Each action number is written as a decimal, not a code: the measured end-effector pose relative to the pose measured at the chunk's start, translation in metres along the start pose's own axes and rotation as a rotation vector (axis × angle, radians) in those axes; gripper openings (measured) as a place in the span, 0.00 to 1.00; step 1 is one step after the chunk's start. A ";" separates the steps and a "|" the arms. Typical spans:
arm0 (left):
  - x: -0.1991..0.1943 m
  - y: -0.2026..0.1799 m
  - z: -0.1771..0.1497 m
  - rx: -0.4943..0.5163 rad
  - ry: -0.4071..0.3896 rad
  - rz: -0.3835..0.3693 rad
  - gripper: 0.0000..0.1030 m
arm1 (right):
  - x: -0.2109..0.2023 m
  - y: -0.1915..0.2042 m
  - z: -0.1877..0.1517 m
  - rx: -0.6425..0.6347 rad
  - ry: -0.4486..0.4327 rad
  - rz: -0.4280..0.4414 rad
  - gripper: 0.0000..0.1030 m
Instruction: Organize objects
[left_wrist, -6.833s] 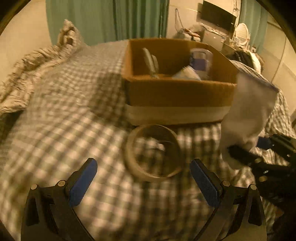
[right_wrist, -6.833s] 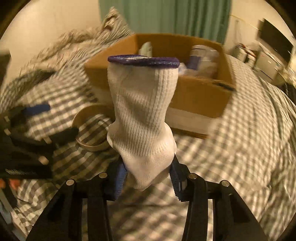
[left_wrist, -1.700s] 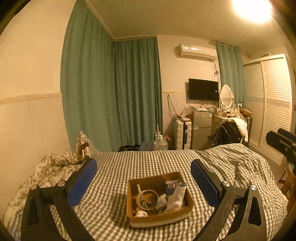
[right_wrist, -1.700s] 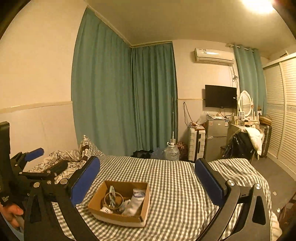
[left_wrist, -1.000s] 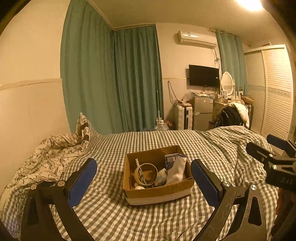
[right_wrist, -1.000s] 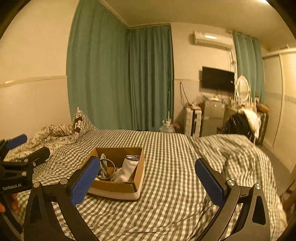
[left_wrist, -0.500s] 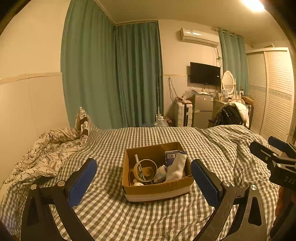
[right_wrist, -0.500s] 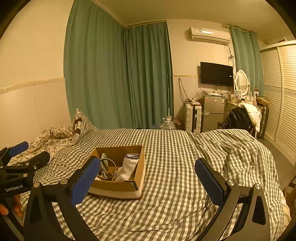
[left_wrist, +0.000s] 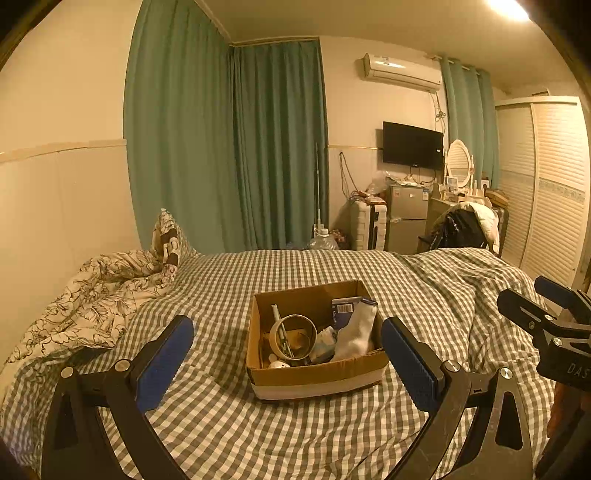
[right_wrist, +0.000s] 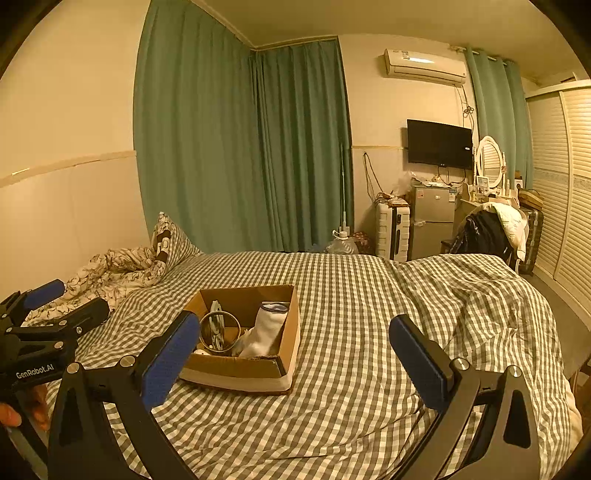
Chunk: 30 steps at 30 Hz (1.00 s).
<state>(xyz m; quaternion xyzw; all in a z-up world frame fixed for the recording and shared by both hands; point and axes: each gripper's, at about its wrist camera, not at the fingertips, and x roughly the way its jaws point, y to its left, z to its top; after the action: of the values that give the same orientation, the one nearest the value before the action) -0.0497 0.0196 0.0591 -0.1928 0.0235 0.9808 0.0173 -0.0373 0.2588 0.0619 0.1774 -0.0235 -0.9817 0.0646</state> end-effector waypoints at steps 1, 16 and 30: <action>0.000 0.000 0.000 -0.001 0.001 -0.002 1.00 | 0.000 0.000 0.000 0.000 0.001 0.000 1.00; 0.003 0.000 -0.001 -0.003 0.021 0.005 1.00 | 0.002 0.002 -0.002 -0.014 0.010 -0.010 1.00; 0.004 0.000 -0.004 -0.005 0.028 0.020 1.00 | 0.003 0.001 -0.004 -0.016 0.016 -0.014 1.00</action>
<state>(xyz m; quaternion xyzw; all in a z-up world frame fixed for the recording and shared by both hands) -0.0519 0.0195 0.0542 -0.2065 0.0232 0.9781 0.0065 -0.0388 0.2572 0.0569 0.1850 -0.0140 -0.9809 0.0592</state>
